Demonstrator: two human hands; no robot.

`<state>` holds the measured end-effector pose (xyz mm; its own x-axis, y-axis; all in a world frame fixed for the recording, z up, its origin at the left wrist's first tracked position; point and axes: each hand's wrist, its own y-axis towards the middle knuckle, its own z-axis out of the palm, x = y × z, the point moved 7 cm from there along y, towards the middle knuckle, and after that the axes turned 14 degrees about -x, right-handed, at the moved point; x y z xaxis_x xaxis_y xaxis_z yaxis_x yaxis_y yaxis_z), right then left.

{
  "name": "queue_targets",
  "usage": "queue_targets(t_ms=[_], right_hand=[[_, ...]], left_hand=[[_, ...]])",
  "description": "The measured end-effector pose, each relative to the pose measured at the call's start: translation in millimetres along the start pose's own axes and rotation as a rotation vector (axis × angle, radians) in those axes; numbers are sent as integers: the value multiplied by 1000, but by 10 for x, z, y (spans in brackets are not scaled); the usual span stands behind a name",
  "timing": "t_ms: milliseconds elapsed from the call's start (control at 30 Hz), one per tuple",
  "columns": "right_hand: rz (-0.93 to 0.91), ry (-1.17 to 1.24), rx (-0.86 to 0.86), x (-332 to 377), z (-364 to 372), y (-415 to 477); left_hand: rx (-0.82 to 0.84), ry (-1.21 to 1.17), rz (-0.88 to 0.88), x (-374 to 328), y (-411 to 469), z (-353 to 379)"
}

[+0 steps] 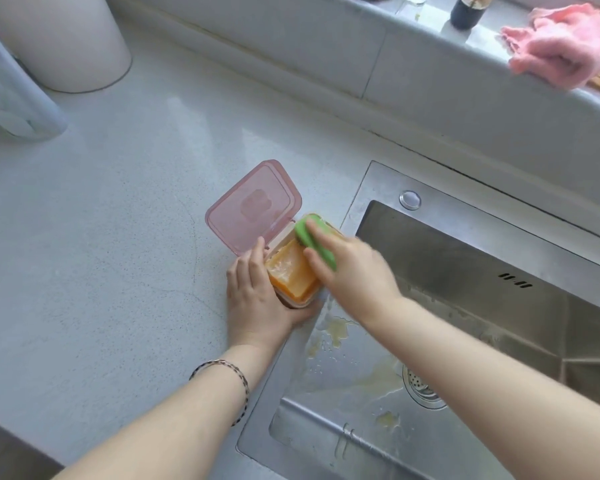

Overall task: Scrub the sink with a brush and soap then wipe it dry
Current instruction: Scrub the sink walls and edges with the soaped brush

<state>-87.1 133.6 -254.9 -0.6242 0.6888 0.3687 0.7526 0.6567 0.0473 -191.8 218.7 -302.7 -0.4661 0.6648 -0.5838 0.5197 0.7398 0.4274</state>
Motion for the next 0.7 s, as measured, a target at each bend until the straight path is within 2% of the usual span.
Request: queue_targets(t_ms=[100,167,267,367,467,567,600,700], right_hand=[[-95,83,83,331,109,-365],[-31,177,142,307,116,-398],[79,464,221,234,16,-382],[225,574,127,-112,-265,-331],[323,443,101,-576,-523,-396],[365,256,156,-973,-712,-594],[381,230,153,-1104,-780,-670],[460,226,87,-1583,-1045,-964]], left_hand=[[-1,-37,-39,49,7,8],[-10,-41,-21,39,-6,-8],[41,-40,-23,37,-15,5],[161,91,-15,-9,-34,4],[155,218,104,-237,-26,-62],[113,176,402,-796,-11,-74],[163,134,465,-995,-35,-30],[522,101,515,-1575,-302,225]])
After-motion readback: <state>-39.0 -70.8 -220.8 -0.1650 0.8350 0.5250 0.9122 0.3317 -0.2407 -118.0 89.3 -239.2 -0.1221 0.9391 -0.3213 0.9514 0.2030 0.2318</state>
